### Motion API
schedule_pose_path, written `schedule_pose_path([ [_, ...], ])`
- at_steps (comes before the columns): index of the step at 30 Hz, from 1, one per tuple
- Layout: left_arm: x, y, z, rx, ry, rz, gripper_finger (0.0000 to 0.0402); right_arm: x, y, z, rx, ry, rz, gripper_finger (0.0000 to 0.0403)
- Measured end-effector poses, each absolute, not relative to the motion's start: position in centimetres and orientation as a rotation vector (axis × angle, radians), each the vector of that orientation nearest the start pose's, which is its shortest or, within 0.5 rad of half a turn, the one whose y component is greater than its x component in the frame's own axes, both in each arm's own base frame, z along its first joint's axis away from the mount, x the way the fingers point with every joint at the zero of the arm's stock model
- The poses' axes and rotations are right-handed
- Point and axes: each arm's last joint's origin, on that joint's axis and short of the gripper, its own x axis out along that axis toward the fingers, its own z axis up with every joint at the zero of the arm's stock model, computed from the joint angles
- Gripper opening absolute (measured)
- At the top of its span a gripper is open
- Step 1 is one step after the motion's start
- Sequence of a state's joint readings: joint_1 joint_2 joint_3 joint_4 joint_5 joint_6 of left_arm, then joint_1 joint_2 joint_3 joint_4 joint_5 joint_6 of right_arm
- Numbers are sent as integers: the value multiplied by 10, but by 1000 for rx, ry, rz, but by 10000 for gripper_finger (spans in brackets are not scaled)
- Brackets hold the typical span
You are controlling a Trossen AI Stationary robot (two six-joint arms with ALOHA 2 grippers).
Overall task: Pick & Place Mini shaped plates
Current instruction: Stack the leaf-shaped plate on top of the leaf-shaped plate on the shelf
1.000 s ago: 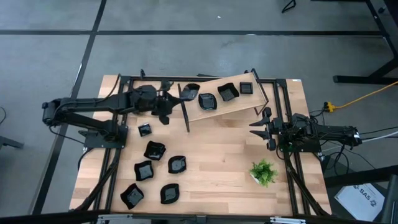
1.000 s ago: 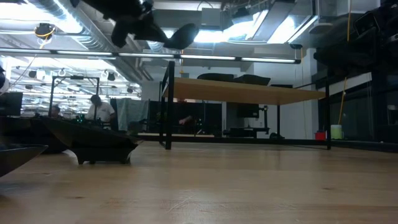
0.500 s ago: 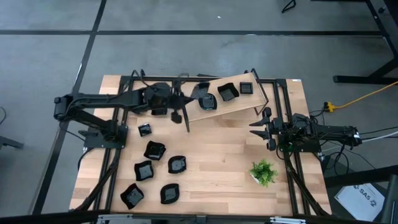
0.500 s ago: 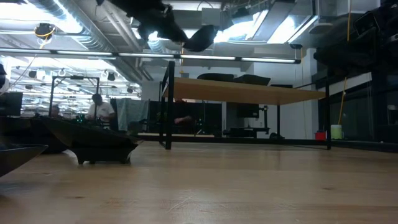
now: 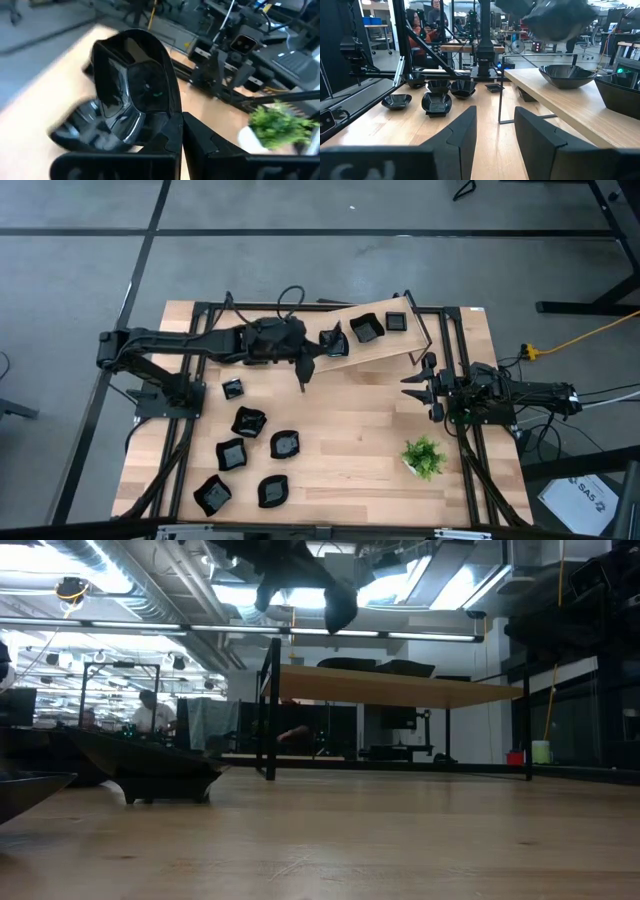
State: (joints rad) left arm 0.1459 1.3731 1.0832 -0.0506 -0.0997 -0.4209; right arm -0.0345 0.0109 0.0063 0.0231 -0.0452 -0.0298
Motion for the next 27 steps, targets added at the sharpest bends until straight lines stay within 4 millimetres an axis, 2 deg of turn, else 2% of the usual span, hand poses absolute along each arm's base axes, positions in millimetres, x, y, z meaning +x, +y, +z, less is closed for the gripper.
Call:
schedule_pose_path([
  [9,305,44,311,-614,314,399,2,98,-2,167,-31,-19,10,132],
  [17,304,50,311,-597,291,470,2,98,-2,167,-30,-19,11,132],
  [27,304,58,307,-625,316,471,3,98,-2,167,-31,-19,11,132],
])
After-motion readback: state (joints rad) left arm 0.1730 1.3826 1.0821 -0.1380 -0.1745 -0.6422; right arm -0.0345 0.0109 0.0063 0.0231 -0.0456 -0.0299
